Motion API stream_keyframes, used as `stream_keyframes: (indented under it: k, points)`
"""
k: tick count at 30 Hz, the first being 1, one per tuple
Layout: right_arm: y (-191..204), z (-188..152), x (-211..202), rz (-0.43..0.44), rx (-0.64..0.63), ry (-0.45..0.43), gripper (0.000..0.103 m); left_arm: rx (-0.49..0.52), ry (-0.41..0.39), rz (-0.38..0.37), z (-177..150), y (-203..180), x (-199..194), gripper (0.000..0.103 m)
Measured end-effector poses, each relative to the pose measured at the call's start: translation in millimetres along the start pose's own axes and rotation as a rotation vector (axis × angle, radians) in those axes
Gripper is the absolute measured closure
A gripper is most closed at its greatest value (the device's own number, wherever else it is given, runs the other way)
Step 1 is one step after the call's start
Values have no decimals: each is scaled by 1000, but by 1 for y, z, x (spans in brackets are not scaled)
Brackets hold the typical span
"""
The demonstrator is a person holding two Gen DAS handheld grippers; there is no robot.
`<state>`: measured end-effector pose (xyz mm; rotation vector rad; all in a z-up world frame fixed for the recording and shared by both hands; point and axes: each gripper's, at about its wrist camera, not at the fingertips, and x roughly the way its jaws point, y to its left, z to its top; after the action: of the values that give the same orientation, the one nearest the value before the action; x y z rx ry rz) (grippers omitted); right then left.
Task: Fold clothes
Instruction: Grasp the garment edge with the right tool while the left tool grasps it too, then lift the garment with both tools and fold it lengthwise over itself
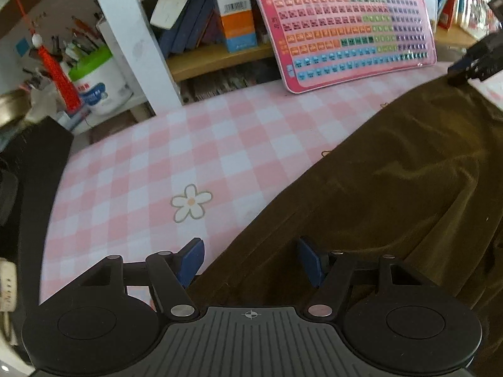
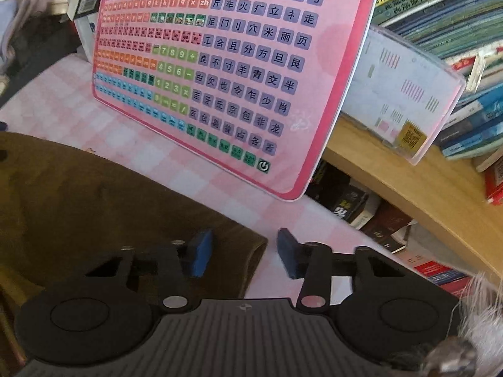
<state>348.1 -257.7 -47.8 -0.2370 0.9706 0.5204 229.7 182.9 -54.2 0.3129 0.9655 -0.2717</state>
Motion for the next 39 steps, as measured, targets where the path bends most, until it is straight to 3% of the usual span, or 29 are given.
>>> stream_keyframes:
  k: [3, 4, 7, 10, 15, 21, 25, 28, 30, 31, 34, 37, 39]
  points:
    - [1, -1, -2, 9, 8, 6, 82, -21, 6, -61, -1, 4, -1, 59]
    - [3, -2, -3, 12, 12, 13, 85, -15, 12, -74, 0, 2, -2, 73]
    - [10, -4, -5, -9, 16, 29, 90, 14, 27, -82, 3, -4, -3, 97]
    - [15, -5, -35, -92, 53, -88, 92, 38, -41, -9, 6, -6, -20, 99]
    - [40, -17, -100, -206, 75, -252, 93, 49, -188, 14, 8, -14, -66, 100]
    - [81, -62, -185, -322, 101, -393, 93, 139, -368, 11, -12, -30, -127, 100]
    - [126, -112, -246, -392, 147, -470, 93, 195, -491, 13, -42, -48, -172, 100]
    - [164, -166, -273, -405, 212, -459, 93, 229, -551, 12, -76, -59, -198, 100]
    - [189, -204, -285, -408, 263, -432, 93, 229, -549, -24, -105, -66, -204, 99]
    - [201, -222, -283, -406, 295, -400, 93, 229, -548, -42, -119, -69, -207, 93]
    - [230, -267, -266, -415, 402, -288, 88, 176, -454, -110, -157, -74, -195, 87]
    - [253, -299, -249, -452, 505, -196, 75, 101, -372, -130, -178, -72, -185, 75]
    - [265, -309, -248, -467, 584, -183, 61, 44, -339, -122, -190, -71, -183, 65]
